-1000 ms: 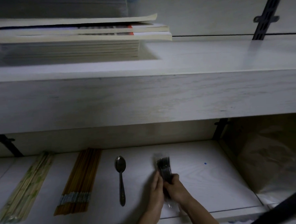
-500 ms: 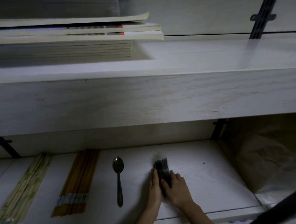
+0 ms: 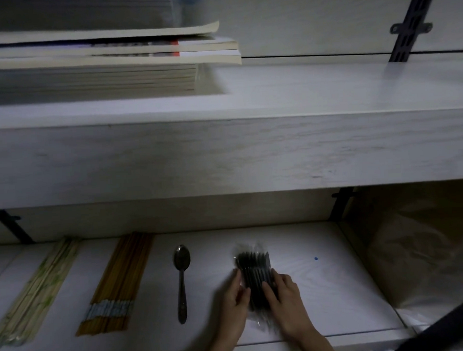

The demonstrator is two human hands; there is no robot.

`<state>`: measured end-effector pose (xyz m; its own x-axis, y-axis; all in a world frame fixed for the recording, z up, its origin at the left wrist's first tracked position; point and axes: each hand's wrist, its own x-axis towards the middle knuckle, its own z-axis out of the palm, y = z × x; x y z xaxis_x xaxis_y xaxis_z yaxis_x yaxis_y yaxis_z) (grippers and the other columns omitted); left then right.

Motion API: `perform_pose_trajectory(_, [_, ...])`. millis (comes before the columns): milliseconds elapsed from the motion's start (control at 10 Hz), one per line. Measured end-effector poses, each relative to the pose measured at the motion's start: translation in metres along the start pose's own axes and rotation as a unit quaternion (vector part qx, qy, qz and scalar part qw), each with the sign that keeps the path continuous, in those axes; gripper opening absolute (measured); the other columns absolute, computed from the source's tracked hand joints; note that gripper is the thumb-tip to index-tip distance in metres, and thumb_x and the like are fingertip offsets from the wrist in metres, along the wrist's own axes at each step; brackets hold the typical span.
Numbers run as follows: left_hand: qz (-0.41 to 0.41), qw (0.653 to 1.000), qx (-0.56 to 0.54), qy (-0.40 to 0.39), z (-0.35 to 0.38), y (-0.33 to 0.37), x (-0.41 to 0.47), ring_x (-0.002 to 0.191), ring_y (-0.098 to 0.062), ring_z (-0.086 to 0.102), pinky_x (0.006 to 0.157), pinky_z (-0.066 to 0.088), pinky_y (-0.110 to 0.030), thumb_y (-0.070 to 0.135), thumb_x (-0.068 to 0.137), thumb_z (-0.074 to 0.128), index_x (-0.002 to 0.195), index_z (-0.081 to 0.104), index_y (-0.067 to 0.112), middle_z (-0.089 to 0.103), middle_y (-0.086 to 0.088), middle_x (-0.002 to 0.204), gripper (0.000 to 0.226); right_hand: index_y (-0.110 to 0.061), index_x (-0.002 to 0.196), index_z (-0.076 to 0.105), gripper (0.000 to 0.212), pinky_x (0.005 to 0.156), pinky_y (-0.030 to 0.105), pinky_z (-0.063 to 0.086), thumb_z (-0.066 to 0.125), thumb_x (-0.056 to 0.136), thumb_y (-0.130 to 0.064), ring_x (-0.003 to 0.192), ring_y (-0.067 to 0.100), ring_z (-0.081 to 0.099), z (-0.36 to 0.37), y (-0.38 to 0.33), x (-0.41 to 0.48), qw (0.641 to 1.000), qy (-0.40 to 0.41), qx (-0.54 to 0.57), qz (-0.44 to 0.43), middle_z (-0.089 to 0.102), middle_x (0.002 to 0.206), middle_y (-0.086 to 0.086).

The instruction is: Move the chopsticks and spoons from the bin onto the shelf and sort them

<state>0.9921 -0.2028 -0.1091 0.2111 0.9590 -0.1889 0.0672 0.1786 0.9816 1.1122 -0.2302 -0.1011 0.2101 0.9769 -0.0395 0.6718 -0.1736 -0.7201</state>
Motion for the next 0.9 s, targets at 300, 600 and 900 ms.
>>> perform_pose_trajectory(300, [0.032,0.989,0.143,0.036,0.002,0.010,-0.001,0.120,-0.014,0.053,0.099,0.045,-0.020,0.001,0.093,0.044,0.139,0.041,0.010,0.051,-0.009,0.138,0.047,-0.022,0.127,0.047,0.032,0.083,0.018,0.027,0.035,0.098,-0.029,0.102,0.014,0.041,-0.010,0.009,-0.002,1.000,-0.009,-0.007,-0.015,0.051,0.117,0.001])
perform_pose_trajectory(600, [0.012,0.979,0.191,0.064,-0.003,0.010,-0.009,0.081,0.010,0.047,0.064,0.041,0.003,0.010,0.096,0.044,0.139,0.038,0.012,0.053,0.004,0.117,0.044,-0.018,0.128,0.044,0.036,0.091,0.028,0.038,0.032,0.098,-0.034,0.108,0.021,0.043,-0.023,0.013,-0.002,0.995,-0.025,-0.091,0.015,0.050,0.121,0.008])
perform_pose_trajectory(900, [0.063,0.991,0.091,0.080,-0.056,0.045,-0.032,0.099,-0.017,0.061,0.075,0.048,-0.010,0.006,0.094,0.046,0.099,0.059,0.020,0.064,0.000,0.101,0.020,-0.018,0.131,0.044,0.038,0.102,0.031,0.034,0.029,0.099,-0.032,0.122,0.024,0.039,-0.040,0.001,-0.006,0.991,-0.026,-0.129,0.024,0.044,0.136,0.008])
